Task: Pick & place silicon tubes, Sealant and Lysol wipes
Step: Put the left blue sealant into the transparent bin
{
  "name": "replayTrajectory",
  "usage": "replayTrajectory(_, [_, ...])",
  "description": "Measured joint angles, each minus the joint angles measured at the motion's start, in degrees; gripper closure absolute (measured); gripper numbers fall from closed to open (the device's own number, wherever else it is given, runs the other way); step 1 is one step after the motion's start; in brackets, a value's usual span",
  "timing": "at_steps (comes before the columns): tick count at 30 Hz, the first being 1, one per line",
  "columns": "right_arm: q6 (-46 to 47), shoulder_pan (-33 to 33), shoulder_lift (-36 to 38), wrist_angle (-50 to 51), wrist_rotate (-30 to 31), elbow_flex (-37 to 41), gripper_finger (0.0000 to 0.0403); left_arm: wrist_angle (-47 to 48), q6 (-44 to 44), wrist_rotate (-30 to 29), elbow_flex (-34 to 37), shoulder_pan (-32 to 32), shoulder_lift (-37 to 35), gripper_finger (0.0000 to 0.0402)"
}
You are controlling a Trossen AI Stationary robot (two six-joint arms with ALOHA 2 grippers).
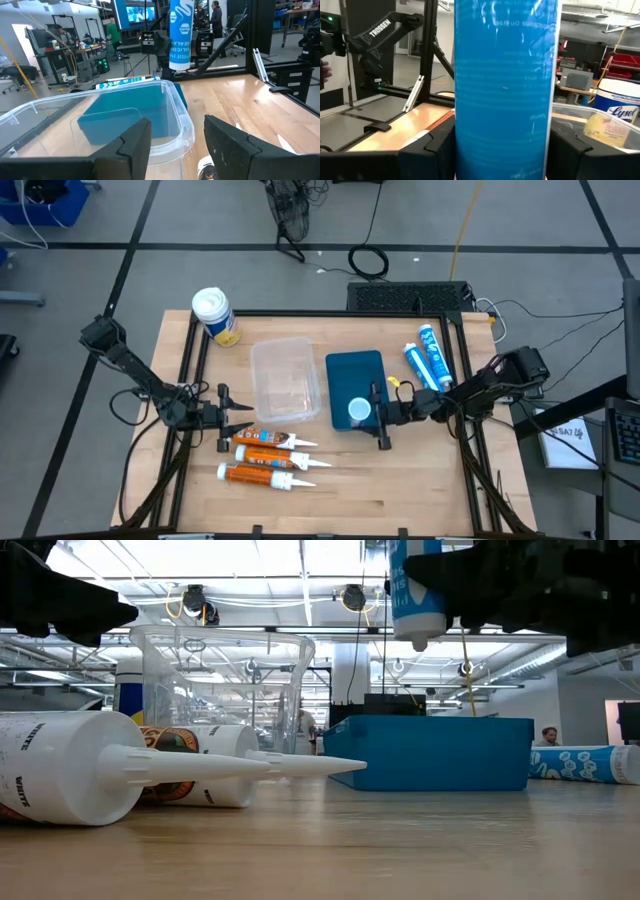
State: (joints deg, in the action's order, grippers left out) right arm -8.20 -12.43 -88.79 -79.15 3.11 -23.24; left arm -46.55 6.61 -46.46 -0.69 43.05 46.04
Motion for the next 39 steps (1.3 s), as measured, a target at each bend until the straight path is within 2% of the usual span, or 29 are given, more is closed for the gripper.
replayTrajectory(5, [0.8,0.0,0.0,-0.4,-0.1,0.0,0.0198,-2.7,1.7,-0.1,0.0,-0.6,0.0,0.0215])
replayTrajectory(9, [3.1,0.8,0.0,-0.3,-0.1,-0.3,0.0198,-9.7,2.5,0.5,0.0,-2.5,0.0,0.0215])
replayTrajectory(13, [4.4,2.1,0.0,0.9,0.0,-1.5,0.0198,-11.7,-4.4,2.9,0.0,-4.5,0.0,0.0215])
replayTrajectory(17, [4.5,3.1,-0.1,6.5,0.1,-4.1,0.0198,-10.7,-7.2,3.1,0.0,-7.2,0.0,0.0215])
replayTrajectory(22, [3.1,2.5,-0.1,11.6,0.0,-9.4,0.0198,-10.0,-15.5,3.3,-0.3,-10.9,0.1,0.0215])
replayTrajectory(24, [1.8,1.9,-1.0,13.1,-0.1,-11.6,0.0198,-8.2,-18.7,5.9,-1.4,-12.8,0.1,0.0215])
replayTrajectory(27, [0.9,1.4,-2.8,15.6,-0.2,-14.5,0.0198,-2.6,-22.2,12.3,-6.3,-15.5,1.9,0.0209])
replayTrajectory(31, [2.7,1.4,-6.4,15.6,0.0,-17.5,0.0198,2.4,-26.3,16.1,-17.5,-18.6,9.2,0.0177])
replayTrajectory(34, [3.7,1.5,-9.1,15.7,1.7,-19.9,0.0198,9.6,-19.0,20.3,-26.8,-20.2,16.7,0.0141])
replayTrajectory(37, [2.5,1.4,-11.2,15.6,3.9,-22.0,0.0198,14.0,-7.4,20.4,-35.8,-20.7,23.3,0.0109])
replayTrajectory(39, [1.8,1.4,-11.8,15.6,4.6,-22.7,0.0198,17.4,-3.1,20.1,-40.9,-20.4,25.9,0.0093])
